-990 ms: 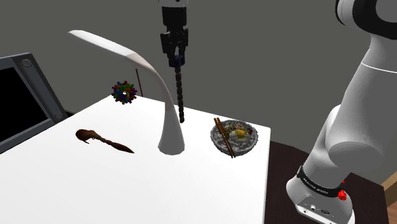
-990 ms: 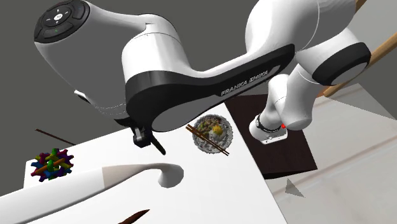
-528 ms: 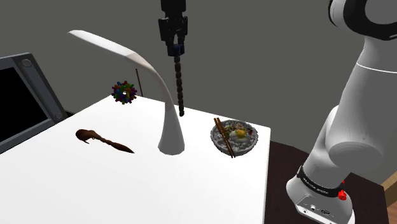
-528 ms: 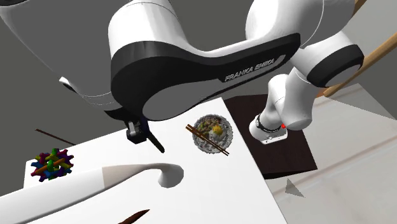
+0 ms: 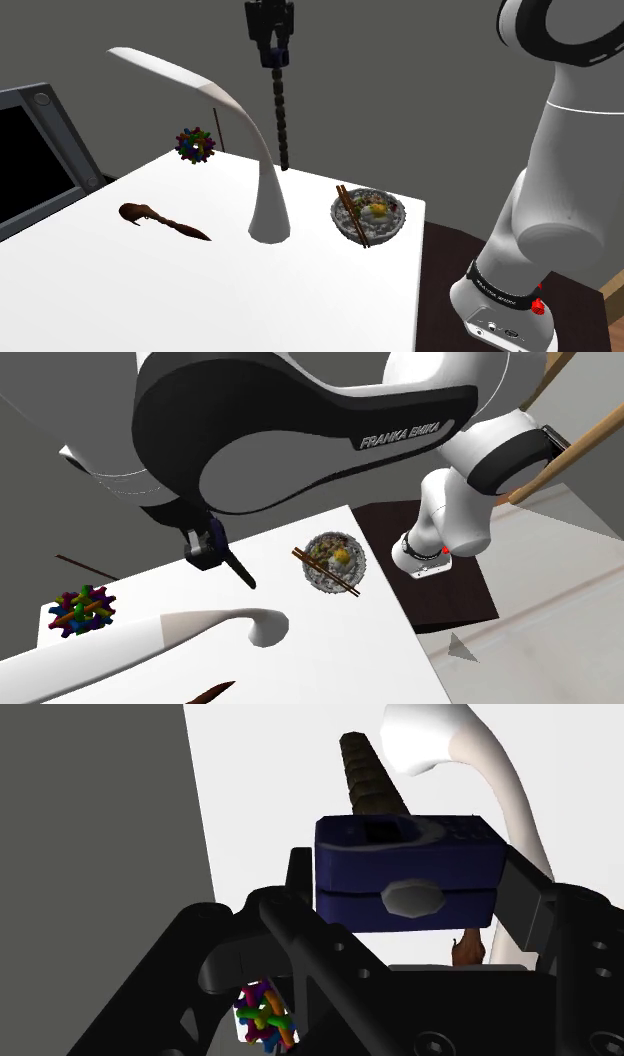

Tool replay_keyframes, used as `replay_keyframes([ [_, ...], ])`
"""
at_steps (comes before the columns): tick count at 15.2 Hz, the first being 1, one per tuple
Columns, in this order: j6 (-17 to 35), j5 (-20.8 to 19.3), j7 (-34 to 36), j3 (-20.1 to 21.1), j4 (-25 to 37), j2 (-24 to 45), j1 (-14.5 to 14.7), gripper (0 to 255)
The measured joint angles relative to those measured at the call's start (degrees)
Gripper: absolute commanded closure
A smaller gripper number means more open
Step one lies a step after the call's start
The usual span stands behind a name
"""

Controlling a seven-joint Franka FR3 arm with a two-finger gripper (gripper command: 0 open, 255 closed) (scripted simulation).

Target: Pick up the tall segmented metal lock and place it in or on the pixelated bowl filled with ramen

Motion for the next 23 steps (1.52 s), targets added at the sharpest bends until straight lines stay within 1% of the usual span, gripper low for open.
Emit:
replay_keyframes([
  [3,-3.2,-0.4,0.1,0.1,5.1,1.9,0.3,255],
  [5,-4.4,0.0,-0.2,0.0,3.9,-0.4,0.0,255],
  [10,-6.6,1.8,-1.7,-0.8,-2.1,-8.9,-1.4,255],
  [15,-11.3,3.1,-3.5,-2.1,-4.0,-15.6,-2.4,255],
  [16,-12.0,3.4,-3.8,-2.4,-5.3,-17.6,-2.6,255],
  [19,-15.2,3.8,-5.0,-3.4,-5.6,-21.1,-3.0,255],
  [23,-20.6,4.2,-6.0,-4.4,-3.6,-24.5,-3.3,255],
])
